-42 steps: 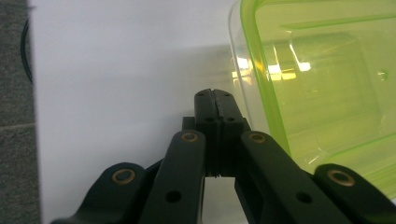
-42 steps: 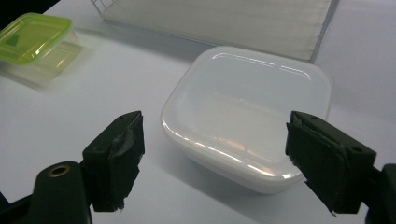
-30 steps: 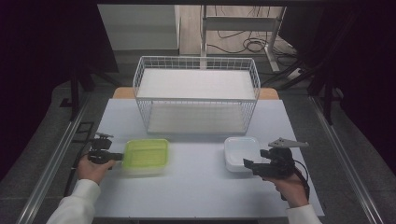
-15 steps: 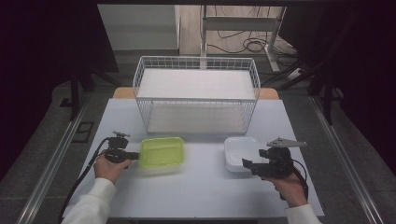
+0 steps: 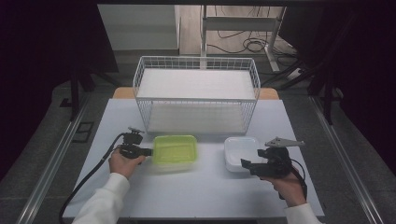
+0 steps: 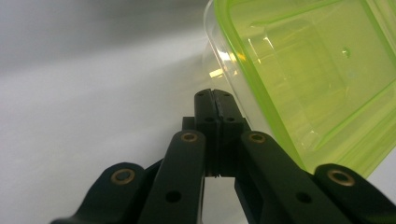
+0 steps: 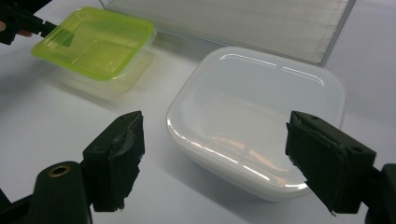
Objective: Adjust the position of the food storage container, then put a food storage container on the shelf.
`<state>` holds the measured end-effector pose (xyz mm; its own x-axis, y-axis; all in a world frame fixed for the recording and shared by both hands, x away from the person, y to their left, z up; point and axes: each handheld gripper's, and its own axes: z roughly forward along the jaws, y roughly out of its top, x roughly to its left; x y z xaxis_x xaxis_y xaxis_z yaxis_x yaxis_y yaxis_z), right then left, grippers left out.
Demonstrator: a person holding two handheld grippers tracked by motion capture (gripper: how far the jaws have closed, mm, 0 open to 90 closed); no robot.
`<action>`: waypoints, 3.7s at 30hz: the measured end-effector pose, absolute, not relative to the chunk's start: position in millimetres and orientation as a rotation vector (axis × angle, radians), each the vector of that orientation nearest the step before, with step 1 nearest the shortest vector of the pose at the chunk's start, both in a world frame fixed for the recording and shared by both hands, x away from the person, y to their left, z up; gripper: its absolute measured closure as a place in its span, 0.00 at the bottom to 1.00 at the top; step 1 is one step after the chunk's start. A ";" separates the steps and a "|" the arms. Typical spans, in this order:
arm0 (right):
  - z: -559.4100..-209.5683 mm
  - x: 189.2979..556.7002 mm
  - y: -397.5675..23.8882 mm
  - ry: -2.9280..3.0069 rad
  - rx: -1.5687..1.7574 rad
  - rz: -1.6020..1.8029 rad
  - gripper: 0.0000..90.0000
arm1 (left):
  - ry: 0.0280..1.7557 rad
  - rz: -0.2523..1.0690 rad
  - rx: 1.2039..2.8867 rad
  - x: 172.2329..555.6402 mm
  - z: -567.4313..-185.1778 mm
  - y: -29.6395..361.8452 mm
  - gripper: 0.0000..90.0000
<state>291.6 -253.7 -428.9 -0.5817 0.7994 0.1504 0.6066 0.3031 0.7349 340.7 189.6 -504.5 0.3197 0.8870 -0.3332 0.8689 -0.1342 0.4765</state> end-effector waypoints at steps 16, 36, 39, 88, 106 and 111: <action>-424.5 290.6 -248.3 2.341 1.236 1.177 0.22 | 1.519 0.209 1.950 324.8 -483.3 199.2 0.96; -424.1 287.1 -248.0 2.313 1.230 1.195 0.22 | 1.327 0.174 1.837 268.5 -442.5 206.5 0.35; -425.0 287.2 -247.2 2.314 1.235 1.187 0.22 | 1.324 0.169 1.841 267.1 -442.9 205.1 0.35; -429.3 355.4 -137.7 2.466 1.505 1.175 0.36 | 1.451 -0.090 1.720 326.4 -457.0 208.7 0.37; -462.0 384.3 -112.4 2.531 1.671 1.092 0.44 | 1.532 -0.172 1.676 344.5 -487.2 215.9 0.38; -466.7 386.8 -106.3 2.550 1.673 1.064 0.47 | 1.540 -0.208 1.674 348.1 -494.3 210.7 0.40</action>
<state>386.8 -106.3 -466.7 -0.4603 0.7872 0.4104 0.8455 0.2477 0.4731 348.1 210.7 -494.3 0.2341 0.7486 -0.6203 0.8865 0.0976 0.4524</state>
